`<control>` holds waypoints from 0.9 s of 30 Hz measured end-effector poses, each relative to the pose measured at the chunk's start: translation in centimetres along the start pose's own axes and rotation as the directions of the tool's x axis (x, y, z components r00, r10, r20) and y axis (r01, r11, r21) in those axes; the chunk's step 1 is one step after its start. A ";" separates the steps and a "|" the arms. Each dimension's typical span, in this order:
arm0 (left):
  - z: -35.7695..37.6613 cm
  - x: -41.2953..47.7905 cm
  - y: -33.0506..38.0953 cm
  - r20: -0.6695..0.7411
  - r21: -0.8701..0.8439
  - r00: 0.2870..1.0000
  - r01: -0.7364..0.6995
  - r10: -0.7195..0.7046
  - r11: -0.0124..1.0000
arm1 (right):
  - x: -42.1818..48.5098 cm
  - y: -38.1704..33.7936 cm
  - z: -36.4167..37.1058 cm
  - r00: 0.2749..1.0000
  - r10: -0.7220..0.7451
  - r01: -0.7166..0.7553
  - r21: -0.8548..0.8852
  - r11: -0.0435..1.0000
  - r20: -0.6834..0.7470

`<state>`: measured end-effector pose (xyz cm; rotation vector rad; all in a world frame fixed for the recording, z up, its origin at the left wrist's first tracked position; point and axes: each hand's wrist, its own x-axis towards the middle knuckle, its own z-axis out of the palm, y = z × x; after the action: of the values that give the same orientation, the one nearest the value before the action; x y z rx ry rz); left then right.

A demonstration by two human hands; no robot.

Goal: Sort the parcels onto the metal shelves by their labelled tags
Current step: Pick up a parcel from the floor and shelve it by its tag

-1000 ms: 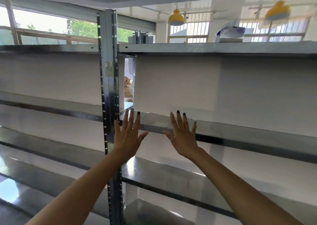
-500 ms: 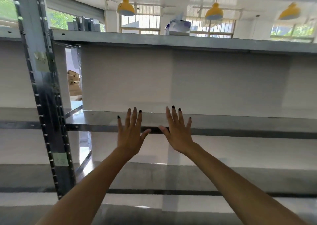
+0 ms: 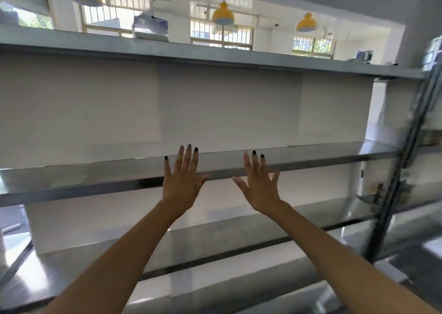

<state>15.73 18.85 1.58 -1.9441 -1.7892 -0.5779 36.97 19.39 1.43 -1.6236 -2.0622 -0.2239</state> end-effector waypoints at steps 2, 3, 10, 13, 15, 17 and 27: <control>0.2 0.5 3.7 0.005 -0.029 0.999 -0.051 0.051 0.998 | -1.0 3.7 -1.3 0.999 0.052 -0.052 -0.030 0.998 -0.011; 0.3 0.8 5.5 0.004 -0.036 0.997 -0.074 0.075 0.997 | -1.6 5.5 -2.0 0.997 0.072 -0.073 -0.050 0.996 -0.021; 0.3 2.2 20.6 0.025 -0.039 0.973 -0.230 0.231 0.972 | -7.3 18.3 -7.6 0.971 0.232 -0.237 -0.146 0.961 -0.051; 0.2 2.5 24.3 0.015 -0.080 0.968 -0.250 0.252 0.965 | -8.9 21.2 -9.3 0.960 0.281 -0.280 -0.155 0.947 -0.022; 0.5 2.2 28.2 -0.002 -0.127 0.951 -0.307 0.309 0.943 | -11.0 24.2 -11.1 0.940 0.338 -0.339 -0.199 0.919 -0.038; 0.5 1.6 31.8 -0.007 -0.160 0.927 -0.371 0.375 0.915 | -13.1 27.5 -13.0 0.910 0.413 -0.409 -0.257 0.875 -0.042; 0.0 0.9 44.3 -0.092 -0.334 0.830 -0.547 0.551 0.768 | -20.5 35.6 -17.5 0.804 0.586 -0.590 -0.239 0.771 -0.096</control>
<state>59.97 16.39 0.59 -2.5681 -1.0616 -0.7013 78.91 4.09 0.50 -2.3328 -1.4438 -0.2858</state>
